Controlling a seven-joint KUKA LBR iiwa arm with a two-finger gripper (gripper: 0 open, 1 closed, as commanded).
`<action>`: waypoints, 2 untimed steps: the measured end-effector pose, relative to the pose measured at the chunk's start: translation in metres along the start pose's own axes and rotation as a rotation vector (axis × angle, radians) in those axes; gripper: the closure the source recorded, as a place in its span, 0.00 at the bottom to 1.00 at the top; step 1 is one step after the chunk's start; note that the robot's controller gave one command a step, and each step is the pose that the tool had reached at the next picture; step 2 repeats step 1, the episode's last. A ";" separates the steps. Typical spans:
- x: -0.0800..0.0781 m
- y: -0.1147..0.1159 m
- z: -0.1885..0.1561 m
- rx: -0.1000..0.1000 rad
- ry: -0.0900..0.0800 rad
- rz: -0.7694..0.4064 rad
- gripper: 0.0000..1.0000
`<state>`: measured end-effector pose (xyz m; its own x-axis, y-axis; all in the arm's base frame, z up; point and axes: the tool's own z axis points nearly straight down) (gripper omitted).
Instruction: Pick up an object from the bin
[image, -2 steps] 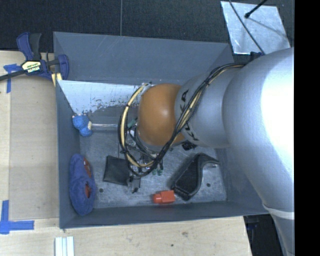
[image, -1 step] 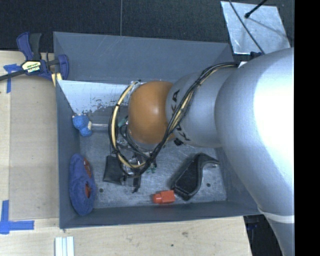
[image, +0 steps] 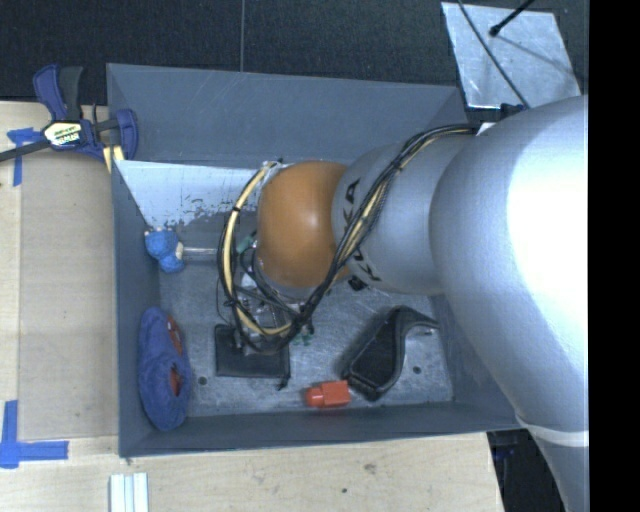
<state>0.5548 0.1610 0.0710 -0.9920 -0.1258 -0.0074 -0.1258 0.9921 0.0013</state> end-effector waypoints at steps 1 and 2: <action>-0.001 0.014 -0.147 -0.001 -0.005 -0.026 1.00; -0.001 0.014 -0.147 -0.001 -0.005 -0.026 1.00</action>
Offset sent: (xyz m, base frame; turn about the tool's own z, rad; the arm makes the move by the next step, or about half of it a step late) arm -0.0049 0.0141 0.1411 -0.0281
